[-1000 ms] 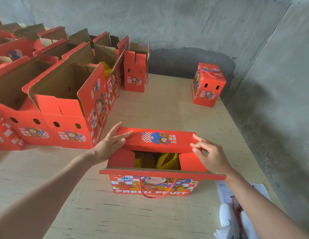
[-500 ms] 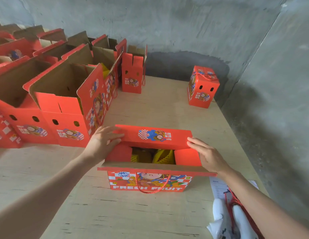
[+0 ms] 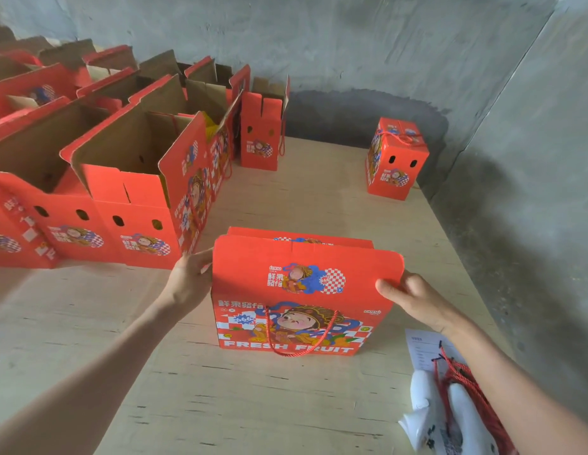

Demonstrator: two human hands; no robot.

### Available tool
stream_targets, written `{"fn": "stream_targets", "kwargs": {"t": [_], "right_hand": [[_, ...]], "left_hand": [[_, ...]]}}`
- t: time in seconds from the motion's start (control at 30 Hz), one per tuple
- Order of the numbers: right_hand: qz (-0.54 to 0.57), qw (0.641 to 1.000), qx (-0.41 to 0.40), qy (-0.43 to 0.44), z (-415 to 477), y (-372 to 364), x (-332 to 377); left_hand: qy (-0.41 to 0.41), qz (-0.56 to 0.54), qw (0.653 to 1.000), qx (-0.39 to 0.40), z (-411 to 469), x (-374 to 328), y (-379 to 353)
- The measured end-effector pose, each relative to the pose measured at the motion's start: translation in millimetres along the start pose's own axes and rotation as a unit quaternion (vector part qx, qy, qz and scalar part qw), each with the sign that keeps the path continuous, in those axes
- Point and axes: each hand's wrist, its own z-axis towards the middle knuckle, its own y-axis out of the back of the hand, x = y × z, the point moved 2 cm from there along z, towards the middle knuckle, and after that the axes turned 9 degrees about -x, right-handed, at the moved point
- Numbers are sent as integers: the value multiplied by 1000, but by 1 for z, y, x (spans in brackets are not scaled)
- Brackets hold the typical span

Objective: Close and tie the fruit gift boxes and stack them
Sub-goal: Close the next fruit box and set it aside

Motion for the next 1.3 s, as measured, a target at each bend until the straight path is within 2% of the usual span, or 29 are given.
{"fn": "stream_targets", "kwargs": {"t": [0.07, 0.13, 0.2, 0.23, 0.33, 0.4, 0.47, 0.63, 0.73, 0.9, 1.07, 1.3], "right_hand": [[21, 998, -51, 12, -1, -5, 4], [32, 995, -95, 19, 0, -10, 8], [39, 988, -144, 30, 0, -14, 11], [43, 983, -173, 40, 0, -15, 13], [-22, 956, -255, 141, -1, -12, 24], [-99, 944, -237, 205, 1, -14, 27], [-149, 951, -183, 199, 3, -17, 26], [-209, 965, -55, 146, 5, -25, 14], [-227, 957, -66, 169, 7, -27, 14], [-235, 950, -83, 190, 6, -26, 18], [-260, 948, -62, 173, 10, -25, 21], [-264, 943, -74, 187, 5, -26, 15]], "left_hand": [[76, -134, 988, 11, -6, -2, -3], [105, -231, 967, 22, -12, -10, -5], [85, -212, 973, 41, -15, -17, -9], [88, -185, 979, 24, -16, -20, -11], [118, -136, 983, -28, -10, -24, -12], [95, -148, 984, -10, -6, -26, -10], [53, -172, 983, 41, -6, -26, -8], [-36, 19, 991, 128, -9, -22, -5], [-95, 84, 982, 140, -9, -20, -6], [-136, 122, 975, 126, -7, -22, -8], [-145, 167, 963, 155, -1, -23, -6], [-132, 165, 963, 166, -4, -19, -5]]}}
